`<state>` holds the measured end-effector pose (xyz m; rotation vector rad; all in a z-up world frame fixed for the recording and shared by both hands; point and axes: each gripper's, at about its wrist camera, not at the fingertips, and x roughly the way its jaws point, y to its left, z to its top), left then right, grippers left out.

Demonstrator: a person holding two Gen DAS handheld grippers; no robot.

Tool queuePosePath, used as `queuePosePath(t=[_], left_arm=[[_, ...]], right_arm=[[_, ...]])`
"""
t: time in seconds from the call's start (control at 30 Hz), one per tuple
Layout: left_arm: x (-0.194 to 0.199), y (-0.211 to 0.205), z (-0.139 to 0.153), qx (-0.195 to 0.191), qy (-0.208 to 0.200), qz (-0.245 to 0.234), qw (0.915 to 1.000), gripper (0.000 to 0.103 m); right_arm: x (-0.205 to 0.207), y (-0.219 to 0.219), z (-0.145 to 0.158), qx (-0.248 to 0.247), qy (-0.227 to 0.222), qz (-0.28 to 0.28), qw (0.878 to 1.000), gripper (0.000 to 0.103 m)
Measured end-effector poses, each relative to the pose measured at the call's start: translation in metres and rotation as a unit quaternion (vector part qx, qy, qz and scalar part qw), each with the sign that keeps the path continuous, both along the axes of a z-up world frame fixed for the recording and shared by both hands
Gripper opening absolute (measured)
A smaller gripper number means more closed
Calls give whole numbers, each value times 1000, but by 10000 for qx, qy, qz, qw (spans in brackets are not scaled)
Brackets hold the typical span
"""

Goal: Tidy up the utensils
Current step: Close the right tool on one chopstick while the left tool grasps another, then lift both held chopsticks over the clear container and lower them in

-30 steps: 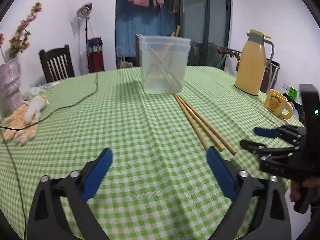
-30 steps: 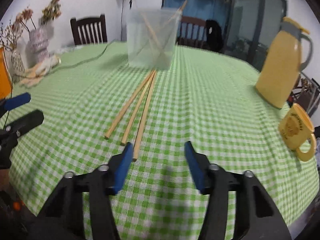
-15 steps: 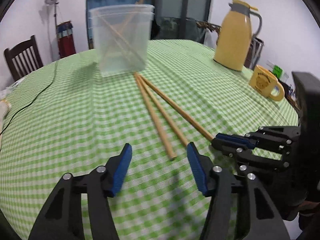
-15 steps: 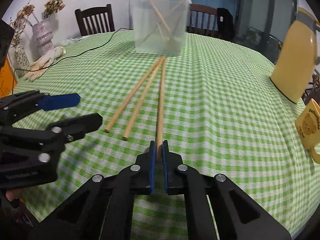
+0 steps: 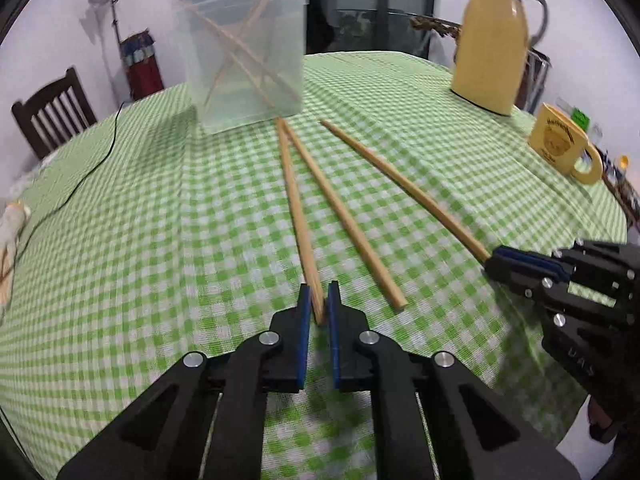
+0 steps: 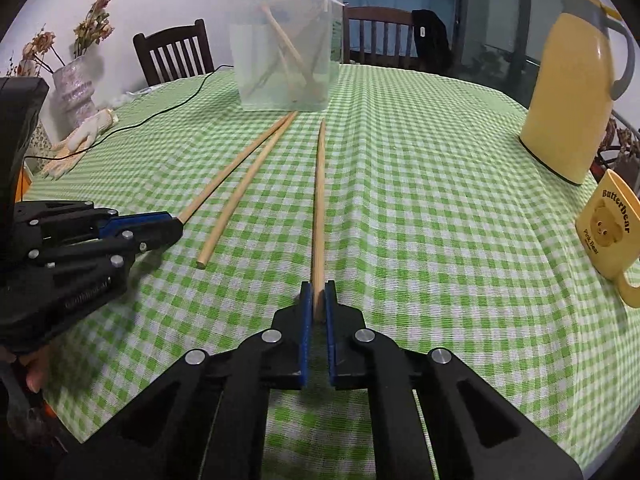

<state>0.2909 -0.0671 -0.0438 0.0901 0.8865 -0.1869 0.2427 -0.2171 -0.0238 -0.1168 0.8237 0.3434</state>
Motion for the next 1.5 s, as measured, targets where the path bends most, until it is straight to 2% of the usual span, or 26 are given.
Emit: queuePosePath(t=[0.13, 0.2, 0.37, 0.47, 0.6, 0.83, 1.27, 1.5], left_arm=[[-13, 19, 12, -211, -159, 225, 9994, 4], [-22, 31, 21, -490, -241, 240, 9982, 3], [-41, 53, 44, -650, -553, 359, 9957, 3], [-54, 67, 67, -918, -783, 346, 9921, 3], [-71, 79, 93, -1081, -1112, 258, 9876, 3], [-92, 108, 126, -1469, -1321, 315, 9798, 3], [-111, 134, 174, -1468, -1911, 212, 9703, 3], [-97, 139, 182, -1409, -1914, 211, 9711, 3]], right_arm=[[-4, 3, 5, 30, -48, 100, 9999, 6], [-7, 5, 12, 3, -148, 146, 9998, 6], [-20, 13, 36, -39, -545, 290, 9981, 6], [-25, 17, 47, -40, -710, 318, 9970, 6], [-32, 21, 59, -54, -879, 329, 9956, 6], [-46, 32, 81, -109, -1089, 435, 9930, 6], [-57, 34, 124, -174, -1596, 516, 9857, 6], [-50, 38, 146, -204, -1684, 689, 9831, 6]])
